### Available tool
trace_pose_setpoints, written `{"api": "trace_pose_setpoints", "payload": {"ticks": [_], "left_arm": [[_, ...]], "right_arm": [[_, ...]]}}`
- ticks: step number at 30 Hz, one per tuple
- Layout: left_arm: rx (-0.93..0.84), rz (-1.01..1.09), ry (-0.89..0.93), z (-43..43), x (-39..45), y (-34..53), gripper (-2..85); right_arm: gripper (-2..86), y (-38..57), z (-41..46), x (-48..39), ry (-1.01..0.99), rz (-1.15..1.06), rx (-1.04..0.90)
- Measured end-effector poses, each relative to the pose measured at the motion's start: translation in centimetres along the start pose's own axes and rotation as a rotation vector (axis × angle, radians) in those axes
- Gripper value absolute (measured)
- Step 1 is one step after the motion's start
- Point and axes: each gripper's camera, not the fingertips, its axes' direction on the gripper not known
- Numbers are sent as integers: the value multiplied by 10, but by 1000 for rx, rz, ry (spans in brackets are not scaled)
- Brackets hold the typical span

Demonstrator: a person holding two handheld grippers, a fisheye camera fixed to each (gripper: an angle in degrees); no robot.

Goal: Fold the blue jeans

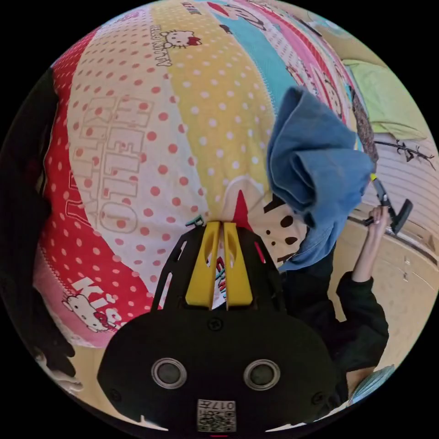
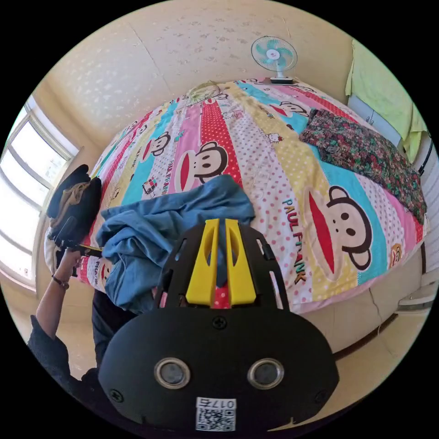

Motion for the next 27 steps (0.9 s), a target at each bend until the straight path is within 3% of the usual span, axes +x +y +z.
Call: {"api": "trace_pose_setpoints", "payload": {"ticks": [4,6,10,12,13,15,17,19,24,27], "left_arm": [[205,-15,262,0,-37,39,-5],[249,-20,279,-1,-37,48,-5],[283,-18,4,-14,15,59,-2],[325,-55,-95,-15,36,69,5],[396,-119,-107,-15,44,82,16],[531,-214,23,-15,50,112,39],[705,-84,289,-20,75,149,60],[790,-41,389,-22,89,164,65],[619,117,539,-24,107,156,116],[405,318,467,-2,139,152,120]], "right_arm": [[68,74,8,-11,-235,90,109],[74,92,1,-29,-329,89,190],[64,99,9,-91,-288,-117,245],[49,98,44,-116,-184,-222,151],[42,97,88,-132,-83,-332,-27],[34,120,100,-142,6,-478,115],[24,127,97,-149,30,-479,86],[19,133,93,-157,92,-510,64],[13,154,73,-160,260,-508,108],[10,155,45,-140,81,-380,145]]}}
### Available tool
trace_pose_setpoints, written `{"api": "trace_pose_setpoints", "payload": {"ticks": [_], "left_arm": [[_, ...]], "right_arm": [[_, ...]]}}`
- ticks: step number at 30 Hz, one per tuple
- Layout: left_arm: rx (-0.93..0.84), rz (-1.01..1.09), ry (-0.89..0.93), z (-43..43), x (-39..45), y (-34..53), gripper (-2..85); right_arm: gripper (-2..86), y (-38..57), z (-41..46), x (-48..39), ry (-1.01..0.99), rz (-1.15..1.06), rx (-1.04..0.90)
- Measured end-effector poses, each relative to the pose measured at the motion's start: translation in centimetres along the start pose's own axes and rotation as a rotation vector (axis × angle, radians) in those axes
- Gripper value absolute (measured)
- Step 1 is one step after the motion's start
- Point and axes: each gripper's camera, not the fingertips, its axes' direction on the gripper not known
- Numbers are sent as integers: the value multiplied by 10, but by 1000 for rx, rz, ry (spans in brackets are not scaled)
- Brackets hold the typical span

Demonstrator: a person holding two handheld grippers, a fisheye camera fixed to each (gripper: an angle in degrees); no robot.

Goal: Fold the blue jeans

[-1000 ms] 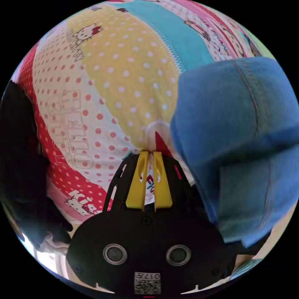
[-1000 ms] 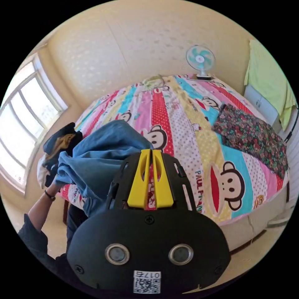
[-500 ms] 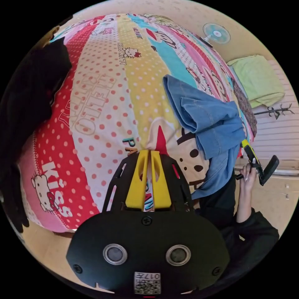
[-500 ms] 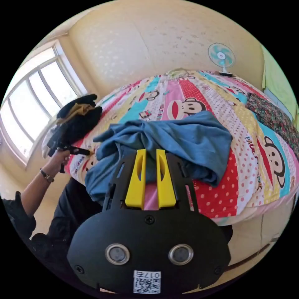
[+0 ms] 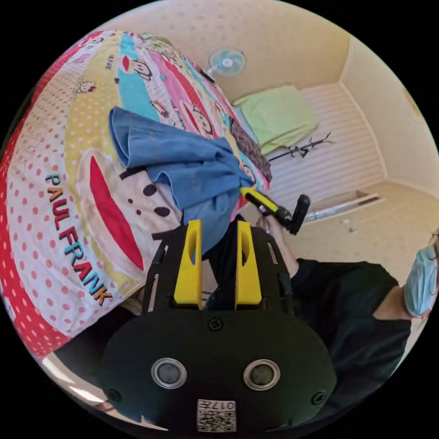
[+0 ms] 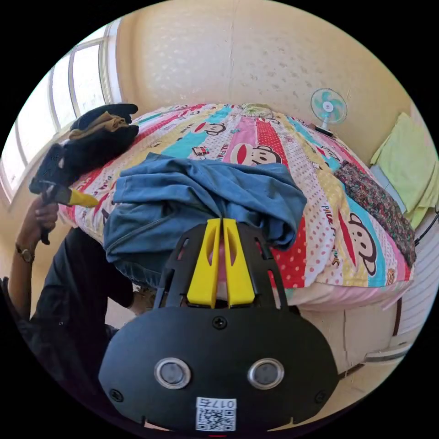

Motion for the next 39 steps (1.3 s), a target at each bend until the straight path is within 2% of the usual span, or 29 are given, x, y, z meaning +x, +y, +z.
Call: {"api": "trace_pose_setpoints", "payload": {"ticks": [2,4,7,9,12,14,18,21,22,25,28,30,32,36,39], "left_arm": [[-122,-3,-171,44,8,11,145],[-197,-2,-208,84,11,16,144],[-218,-64,-354,118,16,12,89],[-231,-76,-374,118,28,5,63],[-161,-71,-164,92,52,-2,47],[-4,-23,123,56,77,-9,42],[90,82,163,21,133,-32,41],[91,193,174,27,192,-53,41],[97,216,188,35,211,-60,41],[60,289,116,54,252,-68,45],[44,358,3,47,269,-57,60],[60,380,29,29,264,-44,66],[117,377,68,0,252,-24,81],[171,380,-13,-26,253,-1,109],[207,449,-2,-31,271,6,121]], "right_arm": [[9,4,-11,15,-113,58,23],[10,7,-14,20,-148,55,15],[15,14,-14,25,-185,46,-16],[23,19,-16,28,-211,47,-28],[53,31,-34,35,-328,30,45],[115,41,-60,44,-511,-6,181],[190,44,-99,42,-752,-97,294],[213,40,-125,20,-666,-147,322],[205,38,-130,9,-571,-177,327],[116,34,-133,-12,-95,-206,297],[91,18,-152,10,-64,-248,244],[86,13,-171,40,-162,-230,285],[81,3,-197,86,-383,-235,345],[76,-21,-226,164,-766,-153,467],[76,-45,-239,212,-1063,-226,536]]}}
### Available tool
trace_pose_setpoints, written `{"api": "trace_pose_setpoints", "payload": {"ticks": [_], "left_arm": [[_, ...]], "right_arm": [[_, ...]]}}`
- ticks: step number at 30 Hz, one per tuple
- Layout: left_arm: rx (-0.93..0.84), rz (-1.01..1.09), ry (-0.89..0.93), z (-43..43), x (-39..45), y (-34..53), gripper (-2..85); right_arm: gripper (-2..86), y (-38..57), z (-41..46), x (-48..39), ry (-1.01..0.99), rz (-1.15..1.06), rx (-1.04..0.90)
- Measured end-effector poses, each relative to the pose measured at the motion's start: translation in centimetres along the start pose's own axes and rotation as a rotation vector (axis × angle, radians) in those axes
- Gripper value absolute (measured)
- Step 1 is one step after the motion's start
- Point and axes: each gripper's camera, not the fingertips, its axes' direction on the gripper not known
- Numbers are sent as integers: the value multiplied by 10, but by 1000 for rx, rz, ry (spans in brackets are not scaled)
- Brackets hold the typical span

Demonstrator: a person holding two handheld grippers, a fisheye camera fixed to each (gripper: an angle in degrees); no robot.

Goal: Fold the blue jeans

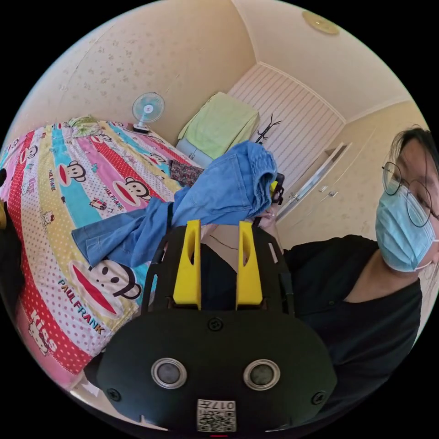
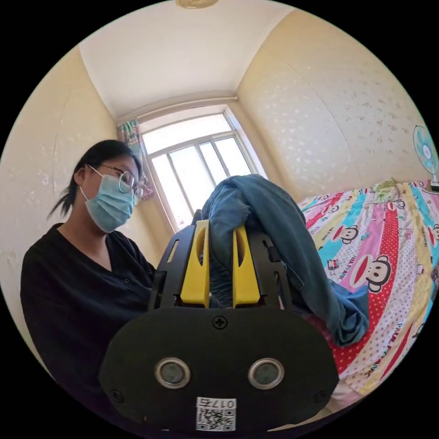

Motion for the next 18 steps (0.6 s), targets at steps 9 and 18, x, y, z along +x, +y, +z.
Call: {"api": "trace_pose_setpoints", "payload": {"ticks": [9,18], "left_arm": [[222,134,351,39,31,-17,126],[141,143,87,92,45,-19,107]], "right_arm": [[72,33,-15,117,-706,384,480],[74,65,-17,151,-623,603,558]]}}
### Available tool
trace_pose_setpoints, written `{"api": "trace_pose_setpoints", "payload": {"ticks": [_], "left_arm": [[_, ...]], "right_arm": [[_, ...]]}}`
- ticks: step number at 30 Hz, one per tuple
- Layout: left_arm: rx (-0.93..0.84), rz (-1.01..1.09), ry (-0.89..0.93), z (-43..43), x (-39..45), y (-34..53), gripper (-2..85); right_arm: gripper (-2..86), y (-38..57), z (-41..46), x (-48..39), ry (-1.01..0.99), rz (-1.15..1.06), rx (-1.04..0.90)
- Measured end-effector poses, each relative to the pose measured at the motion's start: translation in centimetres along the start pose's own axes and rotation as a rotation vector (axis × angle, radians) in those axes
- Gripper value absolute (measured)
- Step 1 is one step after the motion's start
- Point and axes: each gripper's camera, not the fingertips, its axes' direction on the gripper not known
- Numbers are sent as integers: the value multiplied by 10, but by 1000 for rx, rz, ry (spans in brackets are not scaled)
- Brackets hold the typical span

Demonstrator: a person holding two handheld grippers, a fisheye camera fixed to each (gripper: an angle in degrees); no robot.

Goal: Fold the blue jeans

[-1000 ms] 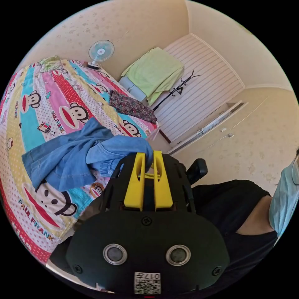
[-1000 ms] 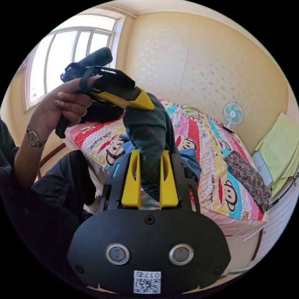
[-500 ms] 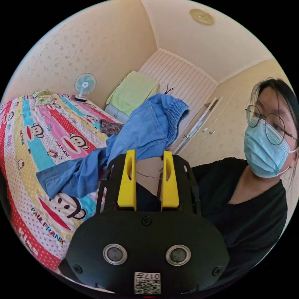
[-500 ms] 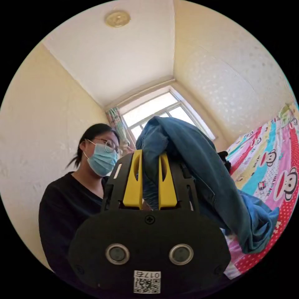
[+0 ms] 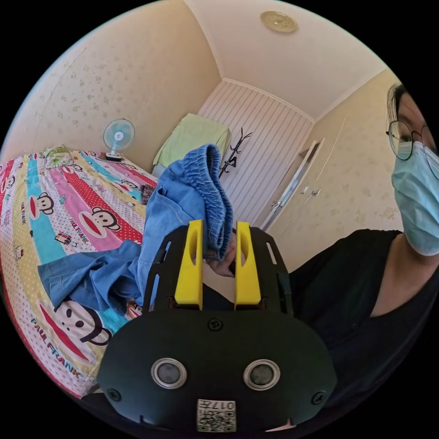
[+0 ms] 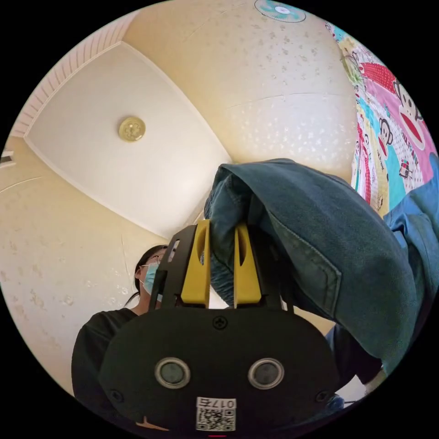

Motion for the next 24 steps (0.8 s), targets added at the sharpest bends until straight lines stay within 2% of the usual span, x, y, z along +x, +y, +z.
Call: {"api": "trace_pose_setpoints", "payload": {"ticks": [4,8,11,12,14,17,20,24], "left_arm": [[-17,17,-68,13,-2,0,76],[-127,190,-259,31,21,-5,44],[-141,167,-322,31,20,-7,16],[-118,151,-296,26,17,-7,13],[64,31,-43,-6,-14,-5,3],[222,-77,237,-35,-60,-5,-2],[224,-80,200,-43,-72,-21,-3],[211,-23,176,-45,-66,-42,-3]], "right_arm": [[77,-11,0,-4,83,14,17],[83,-14,4,3,130,48,40],[97,-16,7,13,153,62,33],[101,-16,8,14,150,62,26],[122,-16,13,17,157,23,-39],[145,-12,20,11,241,-61,-145],[165,10,30,-6,437,-267,-208],[188,55,26,-17,569,-456,-108]]}}
